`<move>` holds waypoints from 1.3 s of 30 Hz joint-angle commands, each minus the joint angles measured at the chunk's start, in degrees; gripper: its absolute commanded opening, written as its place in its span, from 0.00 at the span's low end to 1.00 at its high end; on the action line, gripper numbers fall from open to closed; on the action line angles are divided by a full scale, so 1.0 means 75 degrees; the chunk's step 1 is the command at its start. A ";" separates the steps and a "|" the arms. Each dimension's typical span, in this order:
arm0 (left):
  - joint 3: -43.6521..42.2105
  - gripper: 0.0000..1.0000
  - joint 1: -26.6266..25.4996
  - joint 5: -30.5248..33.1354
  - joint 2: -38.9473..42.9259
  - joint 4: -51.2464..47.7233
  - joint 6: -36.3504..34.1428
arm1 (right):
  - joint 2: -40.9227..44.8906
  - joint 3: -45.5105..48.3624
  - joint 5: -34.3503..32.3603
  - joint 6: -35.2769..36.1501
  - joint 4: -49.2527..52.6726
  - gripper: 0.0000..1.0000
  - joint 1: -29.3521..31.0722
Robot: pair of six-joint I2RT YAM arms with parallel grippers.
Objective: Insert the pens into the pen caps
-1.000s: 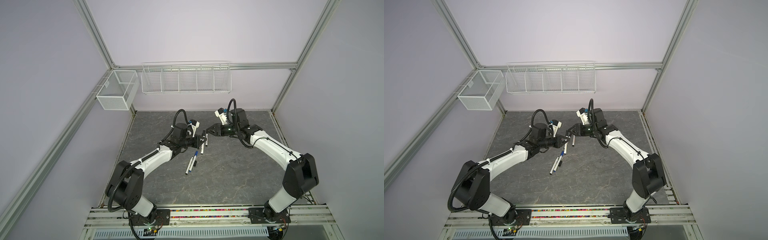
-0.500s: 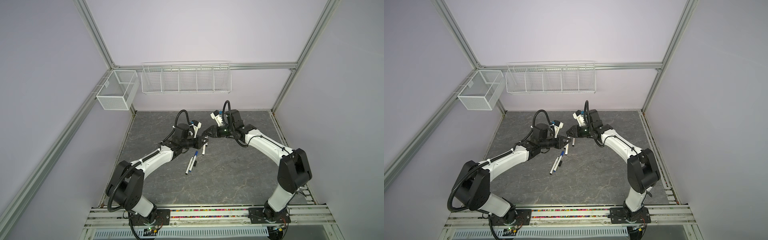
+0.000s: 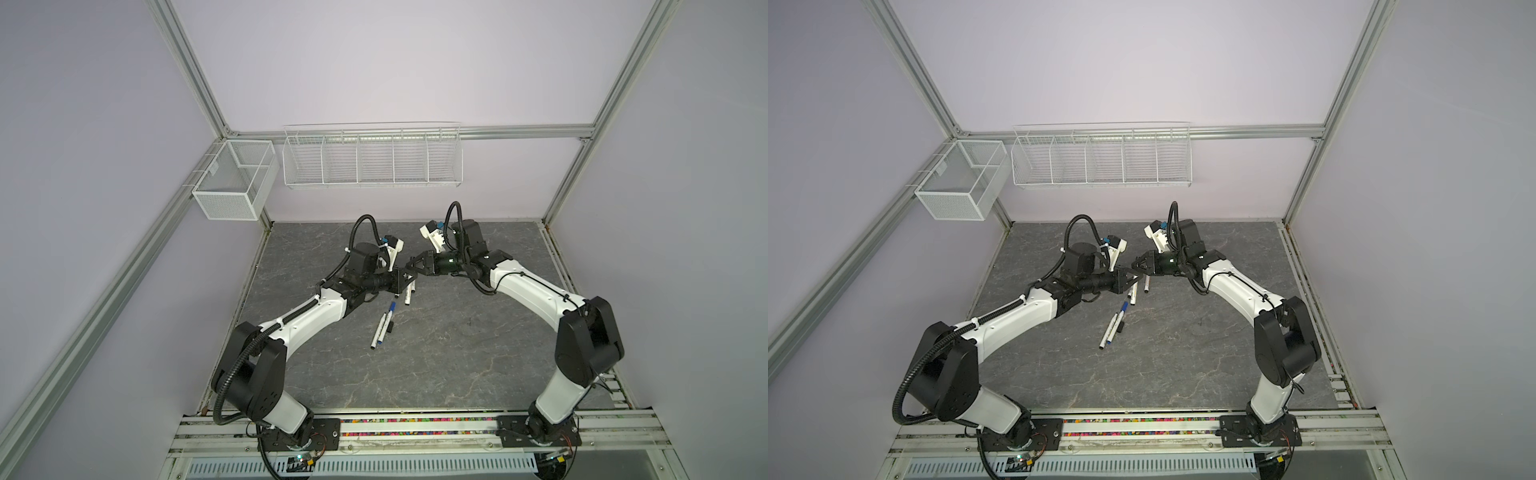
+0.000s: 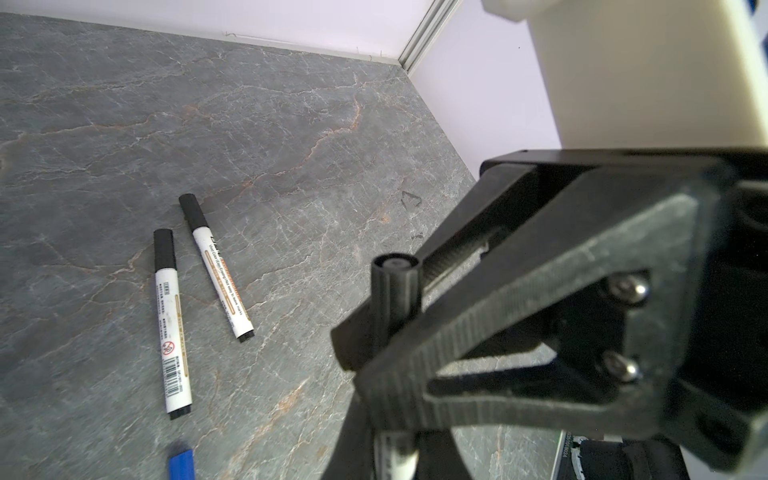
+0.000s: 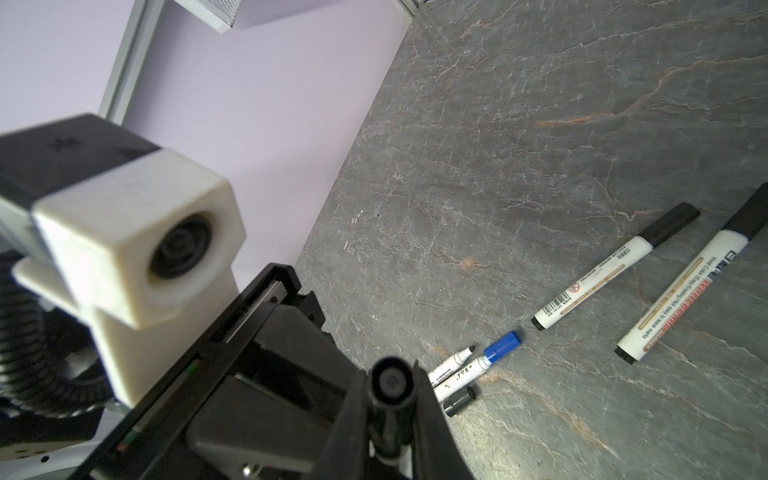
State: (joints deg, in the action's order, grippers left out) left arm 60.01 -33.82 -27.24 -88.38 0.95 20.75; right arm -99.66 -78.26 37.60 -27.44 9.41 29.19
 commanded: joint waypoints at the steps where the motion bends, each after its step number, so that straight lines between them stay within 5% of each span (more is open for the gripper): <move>1: 0.0434 0.00 -0.0028 0.0235 0.0211 0.0463 -0.0183 | 0.0086 0.0280 0.0435 -0.0101 0.0141 0.09 0.0046; 8: 0.0437 0.00 -0.0025 0.0257 0.0176 0.0447 -0.0175 | 0.0136 0.0290 0.0584 -0.0304 -0.0040 0.07 -0.0027; 17: 0.0251 0.24 -0.0025 -0.0138 0.0141 0.0419 -0.0127 | 0.0117 0.0404 0.0711 -0.0977 -0.0589 0.07 -0.0217; 30: 0.0111 0.40 -0.0106 -0.1610 0.0131 0.0260 -0.0256 | 0.0048 0.0572 0.0682 -0.1316 -0.0877 0.07 -0.0376; 39: -0.0002 0.41 -0.0120 -0.0706 0.0243 -0.0659 -0.0843 | 0.0183 0.0593 0.0634 -0.1364 -0.0937 0.07 -0.0528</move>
State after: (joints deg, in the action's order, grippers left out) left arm 60.31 -34.17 -32.93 -88.03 -0.99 17.28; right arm -99.66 -74.76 42.89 -36.69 3.95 26.00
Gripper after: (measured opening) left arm 0.415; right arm 0.172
